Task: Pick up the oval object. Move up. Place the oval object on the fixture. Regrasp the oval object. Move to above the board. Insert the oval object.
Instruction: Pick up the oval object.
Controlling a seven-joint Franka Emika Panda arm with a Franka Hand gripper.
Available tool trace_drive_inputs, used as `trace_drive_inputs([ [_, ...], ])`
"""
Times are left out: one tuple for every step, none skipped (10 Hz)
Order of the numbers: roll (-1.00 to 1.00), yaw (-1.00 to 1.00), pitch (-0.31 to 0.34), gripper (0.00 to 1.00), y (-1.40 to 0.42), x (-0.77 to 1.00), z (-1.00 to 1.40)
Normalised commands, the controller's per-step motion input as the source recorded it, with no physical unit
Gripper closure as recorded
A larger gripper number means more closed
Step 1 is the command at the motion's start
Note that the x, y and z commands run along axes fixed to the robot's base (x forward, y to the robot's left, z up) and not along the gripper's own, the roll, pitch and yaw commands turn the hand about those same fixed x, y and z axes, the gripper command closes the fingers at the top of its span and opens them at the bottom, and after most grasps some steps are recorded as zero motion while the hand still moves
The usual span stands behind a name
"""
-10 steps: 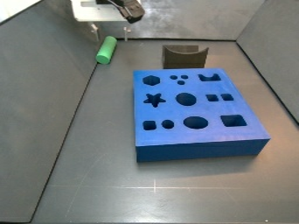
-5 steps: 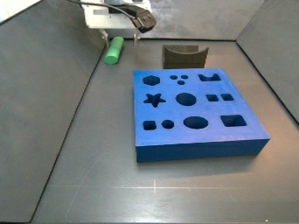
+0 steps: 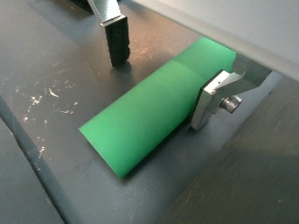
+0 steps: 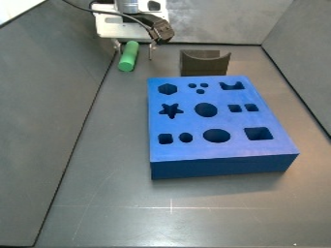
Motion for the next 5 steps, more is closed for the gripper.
trace_drive_inputs([
  [0.02, 0.0, 0.0, 0.0, 0.0, 0.0, 0.0],
  [0.0, 0.0, 0.0, 1.0, 0.0, 0.0, 0.0],
  [0.01, 0.0, 0.0, 1.0, 0.0, 0.0, 0.0],
  [0.0, 0.0, 0.0, 1.0, 0.0, 0.0, 0.0],
  [0.0, 0.0, 0.0, 1.0, 0.0, 0.0, 0.0],
])
